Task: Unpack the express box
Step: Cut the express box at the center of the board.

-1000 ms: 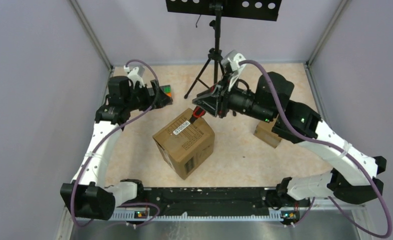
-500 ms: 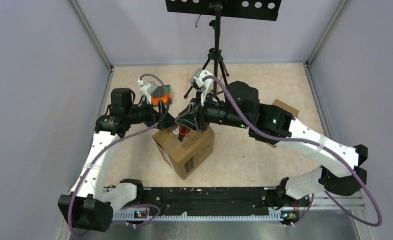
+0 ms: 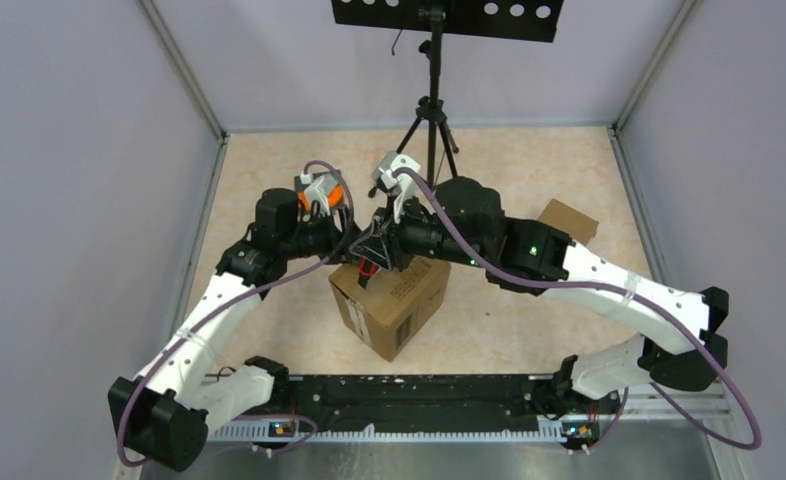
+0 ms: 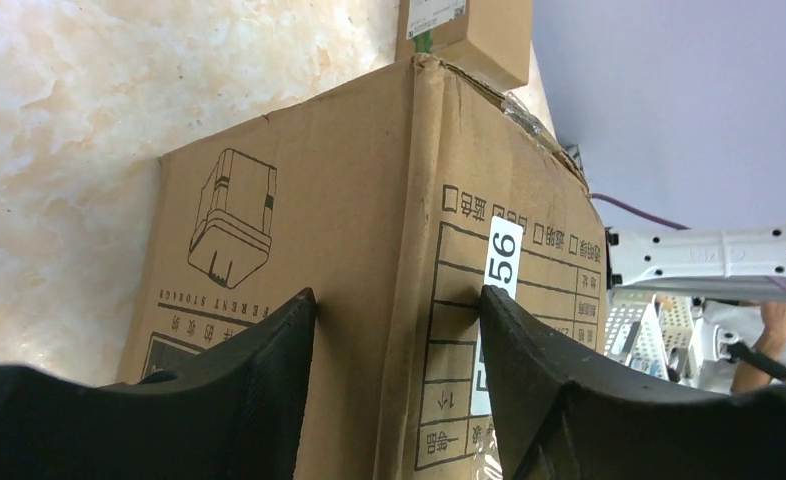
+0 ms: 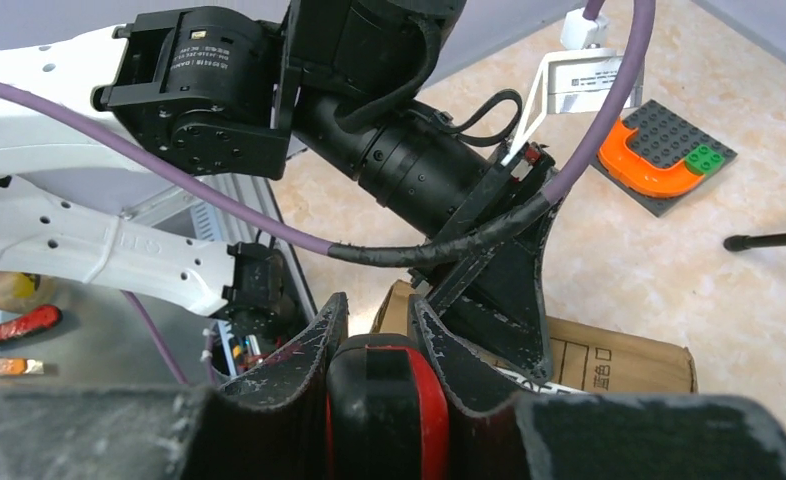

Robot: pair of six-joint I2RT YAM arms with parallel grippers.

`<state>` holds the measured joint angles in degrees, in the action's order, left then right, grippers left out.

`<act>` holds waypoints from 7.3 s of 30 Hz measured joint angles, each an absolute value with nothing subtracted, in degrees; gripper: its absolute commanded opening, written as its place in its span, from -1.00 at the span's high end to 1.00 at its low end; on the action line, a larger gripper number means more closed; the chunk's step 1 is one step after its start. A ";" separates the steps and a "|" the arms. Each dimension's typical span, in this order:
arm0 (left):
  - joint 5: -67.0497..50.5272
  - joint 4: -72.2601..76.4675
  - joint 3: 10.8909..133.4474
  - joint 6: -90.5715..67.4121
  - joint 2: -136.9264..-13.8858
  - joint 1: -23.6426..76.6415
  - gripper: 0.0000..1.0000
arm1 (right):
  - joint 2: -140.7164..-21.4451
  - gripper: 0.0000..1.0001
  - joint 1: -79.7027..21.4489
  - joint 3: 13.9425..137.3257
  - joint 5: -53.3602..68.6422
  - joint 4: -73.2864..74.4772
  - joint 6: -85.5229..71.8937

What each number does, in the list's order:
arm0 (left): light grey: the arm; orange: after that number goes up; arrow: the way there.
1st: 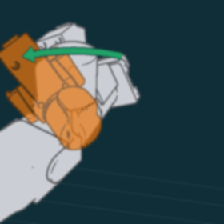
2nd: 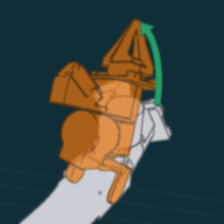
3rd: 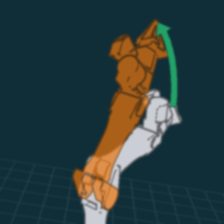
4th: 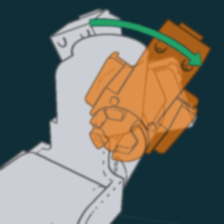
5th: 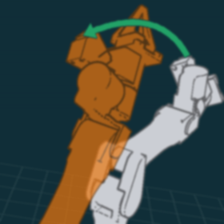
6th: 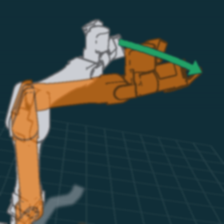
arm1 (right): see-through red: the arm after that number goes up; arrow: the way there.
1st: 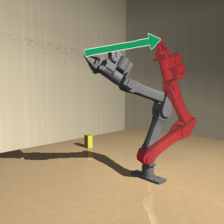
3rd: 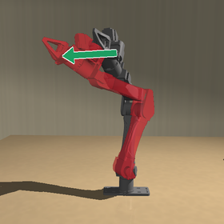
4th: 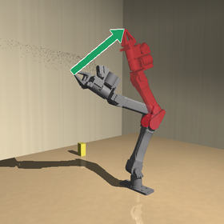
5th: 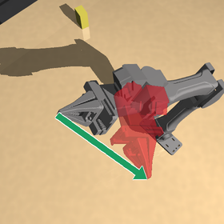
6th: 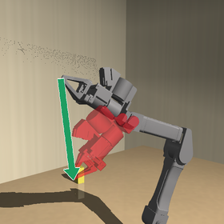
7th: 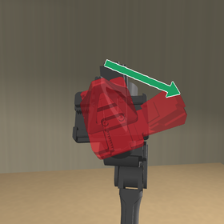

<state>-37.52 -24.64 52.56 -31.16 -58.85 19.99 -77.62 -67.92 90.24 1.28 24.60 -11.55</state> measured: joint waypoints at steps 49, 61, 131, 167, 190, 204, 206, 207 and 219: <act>-31.03 -18.76 49.76 -40.23 -58.26 22.55 -0.30 | -71.42 1.00 -80.90 73.03 -11.44 3.36 7.07; -31.03 -18.76 49.71 -40.14 -58.24 22.55 -0.30 | -72.18 1.00 -80.90 71.99 -10.87 4.32 7.90; -32.34 -17.72 50.06 -37.56 -60.29 22.65 -0.32 | -74.30 1.00 -83.50 76.27 -19.46 16.93 4.03; -31.81 -19.53 51.03 -36.27 -60.55 22.48 -0.54 | -70.52 1.00 -83.15 79.40 -21.34 22.41 1.21; -31.83 -19.59 51.03 -36.32 -60.53 22.48 -0.54 | -69.36 1.00 -81.60 78.67 -19.81 22.50 -3.62; -31.86 -19.57 51.00 -36.34 -60.53 22.48 -0.53 | -68.55 1.00 -81.08 77.62 -19.33 22.87 -5.15; -31.83 -19.57 51.00 -36.34 -60.53 22.48 -0.53 | -68.42 1.00 -81.08 77.60 -19.49 22.37 -5.04; -31.86 -19.57 51.00 -36.34 -60.53 22.48 -0.53 | -68.31 1.00 -81.06 77.62 -19.55 22.22 -4.95; -31.86 -19.57 51.00 -36.34 -60.53 22.48 -0.53 | -67.46 1.00 -80.71 77.54 -19.86 21.21 -4.54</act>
<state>-31.86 -19.57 51.00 -36.34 -60.53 22.48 -67.46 -80.71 77.54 -19.86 21.21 -4.54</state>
